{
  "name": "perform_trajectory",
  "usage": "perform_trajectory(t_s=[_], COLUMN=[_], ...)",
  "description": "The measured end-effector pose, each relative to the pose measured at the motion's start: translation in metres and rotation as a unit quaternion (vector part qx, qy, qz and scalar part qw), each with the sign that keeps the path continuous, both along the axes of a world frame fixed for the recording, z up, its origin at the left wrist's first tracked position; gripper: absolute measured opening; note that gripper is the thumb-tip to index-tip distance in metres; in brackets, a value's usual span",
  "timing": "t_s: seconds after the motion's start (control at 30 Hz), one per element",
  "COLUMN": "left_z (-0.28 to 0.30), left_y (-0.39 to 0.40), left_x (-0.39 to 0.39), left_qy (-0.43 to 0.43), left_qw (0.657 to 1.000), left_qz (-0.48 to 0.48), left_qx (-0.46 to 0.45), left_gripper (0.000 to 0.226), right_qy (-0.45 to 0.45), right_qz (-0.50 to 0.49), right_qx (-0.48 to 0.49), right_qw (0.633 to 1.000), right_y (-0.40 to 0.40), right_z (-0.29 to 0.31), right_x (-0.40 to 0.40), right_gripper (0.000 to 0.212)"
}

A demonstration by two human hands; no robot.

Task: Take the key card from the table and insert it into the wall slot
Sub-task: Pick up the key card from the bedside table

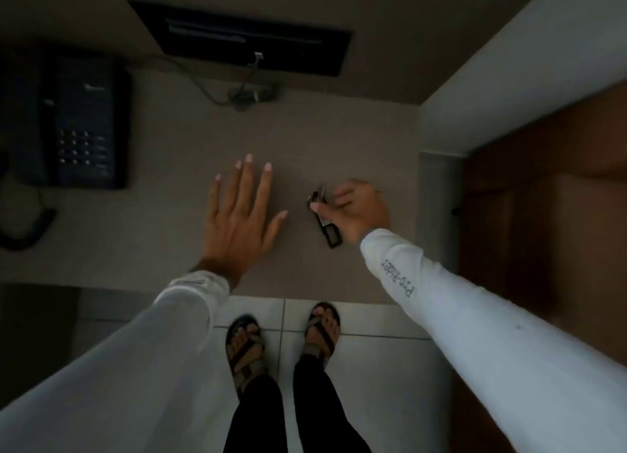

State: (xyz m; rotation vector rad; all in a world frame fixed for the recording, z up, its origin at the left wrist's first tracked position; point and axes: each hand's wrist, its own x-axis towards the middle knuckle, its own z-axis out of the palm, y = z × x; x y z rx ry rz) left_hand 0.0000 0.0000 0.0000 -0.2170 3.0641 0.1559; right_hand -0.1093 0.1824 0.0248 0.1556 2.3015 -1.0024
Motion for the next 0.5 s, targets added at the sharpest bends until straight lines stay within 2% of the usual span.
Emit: perform_trajectory(t_s=[0.1, 0.3, 0.5], left_z=[-0.009, -0.017, -0.022], left_y=[-0.009, -0.022, -0.028], left_x=[-0.008, -0.005, 0.001], left_qy=[-0.018, -0.015, -0.042], left_qw=[1.0, 1.0, 0.998], left_qz=[-0.003, -0.02, -0.047], left_qx=[0.006, 0.009, 0.031], left_gripper=[0.076, 0.076, 0.075], right_qy=[0.028, 0.017, -0.007], right_qz=[-0.027, -0.032, -0.075], right_qx=[0.016, 0.004, -0.079], right_qw=[0.999, 0.999, 0.994], right_y=[-0.01, -0.024, -0.023], right_z=[-0.008, -0.023, -0.021], right_x=[0.0, 0.005, 0.007], right_gripper=[0.037, 0.028, 0.014])
